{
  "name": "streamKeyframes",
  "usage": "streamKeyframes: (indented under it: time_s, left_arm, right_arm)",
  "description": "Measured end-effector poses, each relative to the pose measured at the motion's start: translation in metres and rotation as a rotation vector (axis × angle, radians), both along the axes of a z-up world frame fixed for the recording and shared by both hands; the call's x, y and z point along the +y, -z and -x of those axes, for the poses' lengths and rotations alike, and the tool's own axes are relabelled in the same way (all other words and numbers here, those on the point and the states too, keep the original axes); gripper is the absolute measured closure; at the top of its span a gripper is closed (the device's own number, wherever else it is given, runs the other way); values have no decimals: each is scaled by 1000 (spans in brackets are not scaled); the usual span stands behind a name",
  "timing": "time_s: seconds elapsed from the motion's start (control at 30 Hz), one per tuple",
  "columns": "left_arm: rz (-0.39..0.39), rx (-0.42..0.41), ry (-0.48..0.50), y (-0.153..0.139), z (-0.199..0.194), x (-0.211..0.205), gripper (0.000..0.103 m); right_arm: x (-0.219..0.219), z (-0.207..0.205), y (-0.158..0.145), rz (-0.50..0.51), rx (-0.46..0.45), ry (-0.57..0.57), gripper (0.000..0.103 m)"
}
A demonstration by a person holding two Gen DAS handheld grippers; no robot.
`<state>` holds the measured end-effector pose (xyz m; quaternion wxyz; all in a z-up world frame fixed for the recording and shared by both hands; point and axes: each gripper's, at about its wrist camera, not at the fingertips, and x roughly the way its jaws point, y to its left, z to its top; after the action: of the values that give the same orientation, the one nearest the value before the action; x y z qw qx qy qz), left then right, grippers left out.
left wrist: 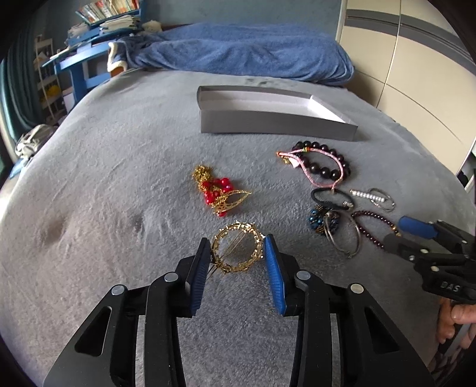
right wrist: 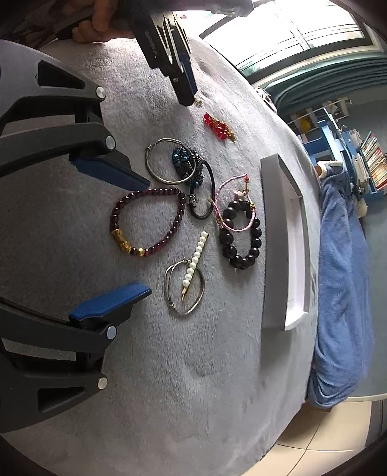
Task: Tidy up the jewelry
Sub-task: 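Lower the left gripper onto the gold ring brooch and close it, then carry the brooch into the tray with left gripper while right places dark red bracelet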
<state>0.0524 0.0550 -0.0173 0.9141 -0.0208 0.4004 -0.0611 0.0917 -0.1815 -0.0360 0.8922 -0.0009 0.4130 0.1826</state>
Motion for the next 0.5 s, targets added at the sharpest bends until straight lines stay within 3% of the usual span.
streamKeyframes:
  time_s: [0.17, 0.23, 0.3, 0.5]
  left_arm:
    - [10, -13, -1, -5, 2, 1, 65]
    - [9, -21, 7, -7, 3, -1, 65]
    - [4, -29, 12, -10, 4, -3, 65]
    - [13, -35, 30, -16, 2, -5, 65]
  right_arm:
    - [-2, -6, 4, -6, 30, 20, 62]
    - [-4, -6, 6, -11, 37, 21, 83]
    - [-4, -5, 6, -18, 42, 10, 95]
    - [-4, -1, -9, -53, 22, -10, 96]
